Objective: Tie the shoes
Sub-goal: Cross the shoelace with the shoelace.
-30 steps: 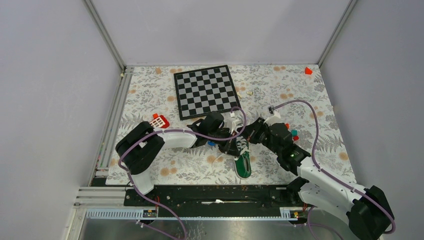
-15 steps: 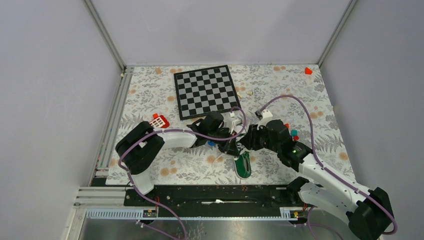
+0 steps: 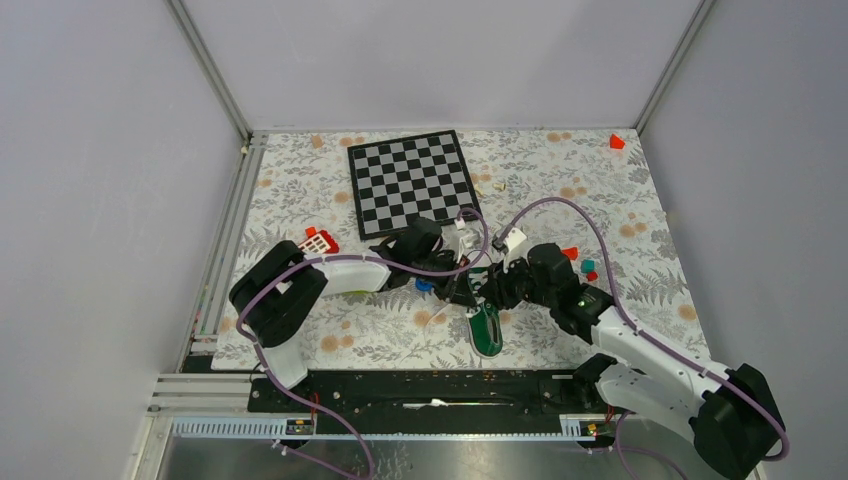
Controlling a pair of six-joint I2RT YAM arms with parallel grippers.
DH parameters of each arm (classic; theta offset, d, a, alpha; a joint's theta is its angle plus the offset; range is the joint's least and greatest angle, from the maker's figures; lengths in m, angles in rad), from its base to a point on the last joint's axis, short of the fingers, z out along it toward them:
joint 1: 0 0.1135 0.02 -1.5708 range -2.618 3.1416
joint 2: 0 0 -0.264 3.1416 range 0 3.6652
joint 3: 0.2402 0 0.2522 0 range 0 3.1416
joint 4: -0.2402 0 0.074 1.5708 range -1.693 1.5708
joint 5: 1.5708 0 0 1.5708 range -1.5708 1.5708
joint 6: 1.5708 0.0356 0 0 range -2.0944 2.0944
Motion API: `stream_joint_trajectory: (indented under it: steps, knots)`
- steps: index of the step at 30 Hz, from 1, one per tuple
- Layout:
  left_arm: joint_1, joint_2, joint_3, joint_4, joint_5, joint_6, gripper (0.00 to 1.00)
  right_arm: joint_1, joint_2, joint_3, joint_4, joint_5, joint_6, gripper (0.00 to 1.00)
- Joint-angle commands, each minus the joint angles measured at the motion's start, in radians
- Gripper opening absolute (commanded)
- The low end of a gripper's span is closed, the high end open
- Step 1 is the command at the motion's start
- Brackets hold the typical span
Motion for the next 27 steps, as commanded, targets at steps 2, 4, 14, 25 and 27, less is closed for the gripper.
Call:
stream_joint_trajectory:
  steps: [2, 4, 14, 25, 27]
  knots:
    - [0.007, -0.029, 0.009, 0.066, 0.043, 0.019, 0.00, -0.004, 0.046, 0.040, 0.023, -0.006, -0.084, 0.40]
    - [0.007, -0.026, 0.011, 0.068, 0.045, 0.017, 0.00, -0.004, 0.062, 0.045, 0.023, -0.003, -0.084, 0.42]
    - [0.006, -0.014, 0.008, 0.101, 0.053, -0.010, 0.00, -0.004, 0.128, 0.046, 0.055, 0.044, -0.085, 0.44]
    - [0.003, -0.001, 0.017, 0.106, 0.053, -0.026, 0.00, -0.003, 0.150, 0.057, 0.092, 0.108, -0.064, 0.39]
    - [0.003, 0.002, 0.017, 0.106, 0.053, -0.027, 0.00, -0.003, 0.157, 0.061, 0.094, 0.095, -0.058, 0.42]
